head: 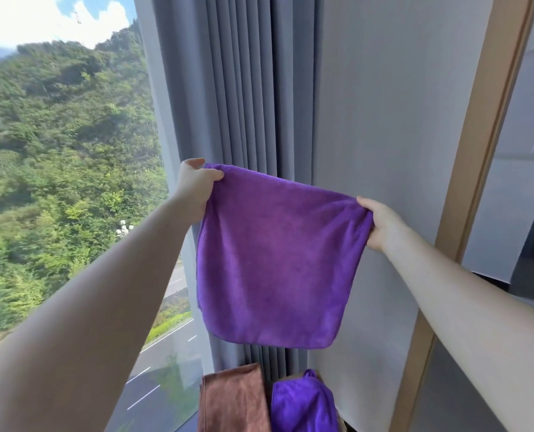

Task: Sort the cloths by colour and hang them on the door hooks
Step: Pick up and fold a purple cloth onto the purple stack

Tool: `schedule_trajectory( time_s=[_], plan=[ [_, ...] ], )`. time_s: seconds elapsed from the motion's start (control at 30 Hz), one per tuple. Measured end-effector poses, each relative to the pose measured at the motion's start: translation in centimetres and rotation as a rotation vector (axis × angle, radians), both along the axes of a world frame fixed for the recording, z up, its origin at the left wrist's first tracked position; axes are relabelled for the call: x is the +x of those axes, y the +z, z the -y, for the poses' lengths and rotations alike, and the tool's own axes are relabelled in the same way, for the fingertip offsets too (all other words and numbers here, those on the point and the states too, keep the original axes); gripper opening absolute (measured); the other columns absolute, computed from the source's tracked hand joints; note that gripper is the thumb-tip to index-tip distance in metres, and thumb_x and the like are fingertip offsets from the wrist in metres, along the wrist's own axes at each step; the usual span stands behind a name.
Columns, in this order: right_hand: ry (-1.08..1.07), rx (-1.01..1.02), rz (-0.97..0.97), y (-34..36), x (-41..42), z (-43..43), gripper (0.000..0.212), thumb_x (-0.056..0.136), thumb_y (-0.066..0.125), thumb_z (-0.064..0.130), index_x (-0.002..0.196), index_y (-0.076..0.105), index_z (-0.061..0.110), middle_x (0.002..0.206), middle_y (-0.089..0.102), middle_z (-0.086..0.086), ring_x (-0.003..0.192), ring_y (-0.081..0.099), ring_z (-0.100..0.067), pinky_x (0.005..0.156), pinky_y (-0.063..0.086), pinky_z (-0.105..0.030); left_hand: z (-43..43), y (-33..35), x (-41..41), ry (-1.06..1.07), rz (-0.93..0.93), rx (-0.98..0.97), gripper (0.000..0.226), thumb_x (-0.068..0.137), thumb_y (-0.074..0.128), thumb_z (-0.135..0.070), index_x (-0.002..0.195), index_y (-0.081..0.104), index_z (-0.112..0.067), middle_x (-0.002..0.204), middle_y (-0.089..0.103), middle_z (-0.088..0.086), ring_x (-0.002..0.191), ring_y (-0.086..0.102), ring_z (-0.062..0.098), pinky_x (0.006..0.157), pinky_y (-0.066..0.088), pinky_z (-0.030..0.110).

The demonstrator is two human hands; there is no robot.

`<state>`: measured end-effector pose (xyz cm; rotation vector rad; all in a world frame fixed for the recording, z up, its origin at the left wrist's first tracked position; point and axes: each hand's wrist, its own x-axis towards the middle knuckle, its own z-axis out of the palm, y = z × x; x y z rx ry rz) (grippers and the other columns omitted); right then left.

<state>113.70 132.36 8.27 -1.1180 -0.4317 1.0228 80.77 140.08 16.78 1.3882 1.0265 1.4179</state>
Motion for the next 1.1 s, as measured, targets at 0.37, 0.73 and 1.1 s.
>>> schedule_trajectory(
  time_s=[0.37,0.73,1.1],
  plan=[
    [0.026,0.077,0.589,1.4,0.3,1.9,0.014,0.1,0.063,0.018,0.111,0.073,0.016,0.093,0.071,0.002,0.076,0.062,-0.012,0.071,0.053,-0.031,0.6,0.2,-3.0,-0.048,-0.086,-0.002,0.016,0.1,0.063,-0.021,0.089,0.072,-0.014,0.089,0.063,0.007,0.082,0.058,0.019,0.078,0.046,0.037],
    [0.1,0.061,0.49,4.0,1.5,4.0,0.018,0.09,0.073,0.005,0.102,0.072,0.018,0.094,0.072,-0.002,0.079,0.066,-0.012,0.071,0.053,-0.026,0.2,-0.4,-4.0,-0.146,-0.195,-0.066,0.014,0.105,0.056,-0.016,0.102,0.07,-0.021,0.098,0.06,0.007,0.083,0.054,0.019,0.09,0.053,0.037],
    [-0.075,-0.026,0.141,4.4,1.9,3.9,0.005,0.093,0.069,0.001,0.094,0.067,0.006,0.075,0.073,-0.006,0.047,0.069,-0.009,0.044,0.054,-0.02,0.4,-0.2,-2.8,-0.179,-0.172,-0.031,0.035,0.1,0.055,0.006,0.126,0.068,-0.013,0.094,0.062,0.0,0.084,0.059,0.015,0.086,0.055,0.031]
  ],
)
